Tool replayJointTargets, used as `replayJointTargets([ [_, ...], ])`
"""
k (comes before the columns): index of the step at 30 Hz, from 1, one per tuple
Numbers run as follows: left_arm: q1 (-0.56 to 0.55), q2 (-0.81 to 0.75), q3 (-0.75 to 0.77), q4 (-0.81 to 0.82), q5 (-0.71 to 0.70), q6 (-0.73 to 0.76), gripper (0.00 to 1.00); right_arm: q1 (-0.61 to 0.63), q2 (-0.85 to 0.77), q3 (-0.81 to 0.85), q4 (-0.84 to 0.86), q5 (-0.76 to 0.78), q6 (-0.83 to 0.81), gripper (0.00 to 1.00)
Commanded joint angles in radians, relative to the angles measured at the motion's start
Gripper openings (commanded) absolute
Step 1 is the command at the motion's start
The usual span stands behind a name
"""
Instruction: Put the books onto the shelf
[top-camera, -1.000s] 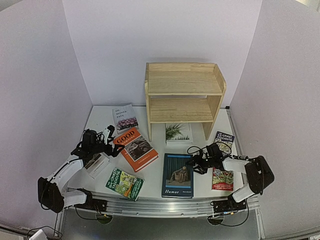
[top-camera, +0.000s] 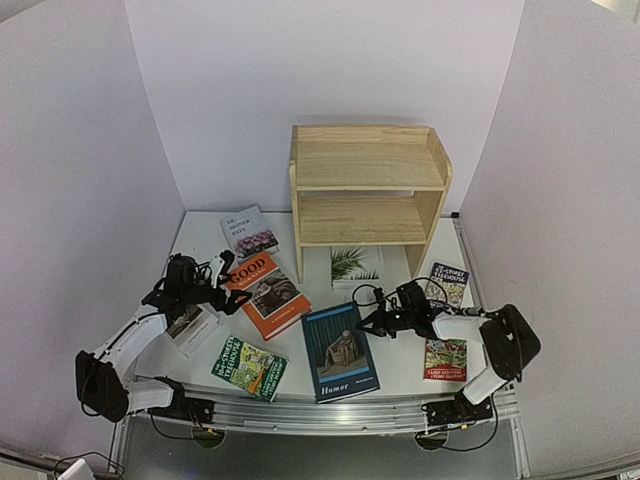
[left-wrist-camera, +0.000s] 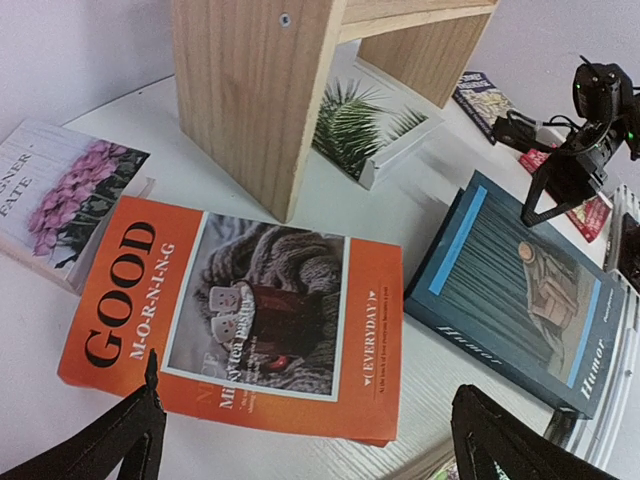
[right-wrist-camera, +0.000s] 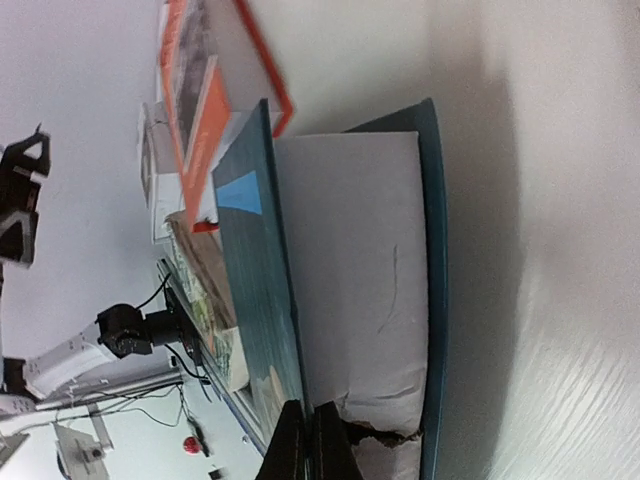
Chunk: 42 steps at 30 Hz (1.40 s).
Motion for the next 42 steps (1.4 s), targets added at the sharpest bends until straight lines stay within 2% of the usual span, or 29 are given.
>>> replayJointTargets([
  [1,-0.07,0.117,0.185,-0.209,0.134,0.036,1.0,0.042,-0.223,0.073,-0.177,0.061,-0.25,0.0],
  [3,-0.104,0.158,0.256,-0.27,0.154,0.054,1.0,0.046,-0.281,0.104,-0.238,0.069,-0.304,0.0],
  [6,-0.125,0.202,0.386,-0.365,0.268,0.12,1.0,0.054,-0.33,0.176,-0.326,0.083,-0.385,0.0],
  [9,-0.149,0.29,0.607,-0.529,0.369,0.183,1.0,0.076,-0.347,0.263,-0.371,0.081,-0.477,0.0],
  [13,-0.219,0.454,0.898,-0.82,0.365,0.278,1.0,0.11,-0.327,0.382,-0.424,0.104,-0.601,0.0],
  [17,-0.263,0.564,1.073,-1.049,0.369,0.402,1.0,0.123,-0.295,0.471,-0.444,0.106,-0.684,0.0],
  [19,-0.274,0.585,1.117,-1.069,0.348,0.422,1.0,0.125,-0.281,0.502,-0.447,0.094,-0.718,0.0],
  [23,-0.293,0.597,1.141,-0.991,0.282,0.362,1.0,0.139,-0.245,0.548,-0.455,0.066,-0.771,0.0],
  [28,-0.311,0.593,1.138,-0.944,0.279,0.315,0.99,0.142,-0.218,0.579,-0.456,0.036,-0.844,0.0],
  [30,-0.317,0.589,1.134,-0.935,0.303,0.311,0.92,0.142,-0.21,0.594,-0.456,0.034,-0.86,0.0],
  [33,-0.326,0.592,1.13,-0.954,0.312,0.317,0.75,0.142,-0.195,0.613,-0.452,0.026,-0.883,0.0],
  [39,-0.33,0.589,1.11,-0.958,0.293,0.328,0.58,0.142,-0.168,0.642,-0.448,0.011,-0.916,0.0],
  [42,-0.33,0.586,1.117,-0.941,0.291,0.296,0.39,0.142,-0.158,0.651,-0.448,0.007,-0.918,0.0],
])
